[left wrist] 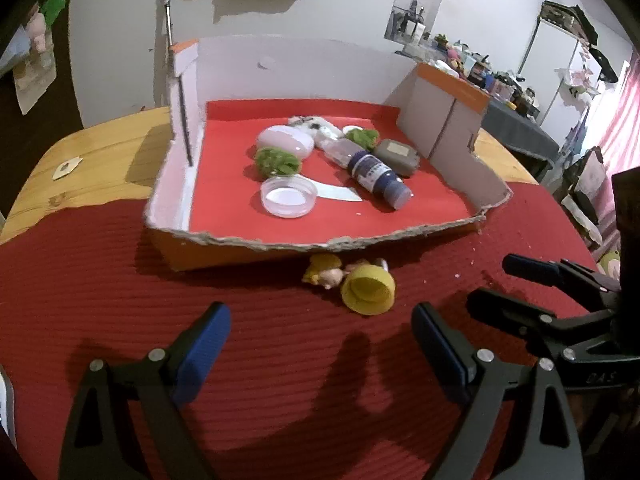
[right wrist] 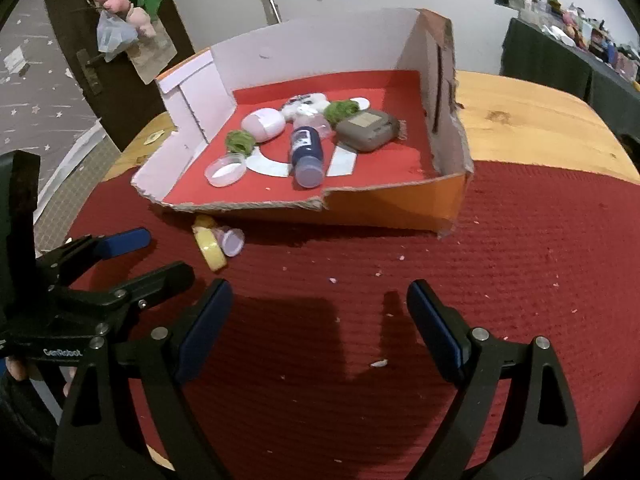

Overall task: Organize objects
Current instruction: 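Withdraw both open tools from the box toward the yellow cap and figurine on the mat, then grasp the yellow cap with the left tool while the right tool grasps the yellow-headed figurine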

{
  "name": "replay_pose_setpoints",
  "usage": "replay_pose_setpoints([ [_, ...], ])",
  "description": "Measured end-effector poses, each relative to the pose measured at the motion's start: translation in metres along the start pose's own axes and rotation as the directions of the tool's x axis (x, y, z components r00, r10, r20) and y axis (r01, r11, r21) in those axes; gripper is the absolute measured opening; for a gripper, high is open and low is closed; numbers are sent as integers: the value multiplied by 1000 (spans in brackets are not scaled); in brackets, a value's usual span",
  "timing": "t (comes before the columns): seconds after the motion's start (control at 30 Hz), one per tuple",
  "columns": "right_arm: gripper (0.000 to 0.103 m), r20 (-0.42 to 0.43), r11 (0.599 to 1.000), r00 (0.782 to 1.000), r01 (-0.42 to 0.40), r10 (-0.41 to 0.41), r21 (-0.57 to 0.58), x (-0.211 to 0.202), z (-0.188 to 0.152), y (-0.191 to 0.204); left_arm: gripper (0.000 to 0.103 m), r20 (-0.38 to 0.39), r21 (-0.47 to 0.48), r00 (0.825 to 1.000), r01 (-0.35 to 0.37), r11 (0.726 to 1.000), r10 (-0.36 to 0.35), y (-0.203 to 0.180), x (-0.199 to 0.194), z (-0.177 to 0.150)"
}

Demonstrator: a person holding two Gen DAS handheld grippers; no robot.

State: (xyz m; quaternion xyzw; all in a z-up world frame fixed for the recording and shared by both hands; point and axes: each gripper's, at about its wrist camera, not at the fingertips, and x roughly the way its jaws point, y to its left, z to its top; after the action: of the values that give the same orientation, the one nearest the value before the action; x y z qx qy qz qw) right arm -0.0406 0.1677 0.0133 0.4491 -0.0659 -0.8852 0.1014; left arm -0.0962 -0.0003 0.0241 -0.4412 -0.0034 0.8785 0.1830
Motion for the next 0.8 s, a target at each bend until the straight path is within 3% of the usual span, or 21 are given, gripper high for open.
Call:
replay_pose_setpoints([
  [0.33,89,-7,1000,1000,13,-13,23,2,-1,-14,93,-21,12,999,-38,999,38,-10,20,4],
  [0.6,89,-17,1000,1000,-7,7,9,8,3,-8,93,-9,-52,996,-88,995,87,17,10,3],
  [0.8,89,-28,999,999,-36,35,-25,22,10,10,93,-7,-96,996,-86,992,86,35,-5,-2],
])
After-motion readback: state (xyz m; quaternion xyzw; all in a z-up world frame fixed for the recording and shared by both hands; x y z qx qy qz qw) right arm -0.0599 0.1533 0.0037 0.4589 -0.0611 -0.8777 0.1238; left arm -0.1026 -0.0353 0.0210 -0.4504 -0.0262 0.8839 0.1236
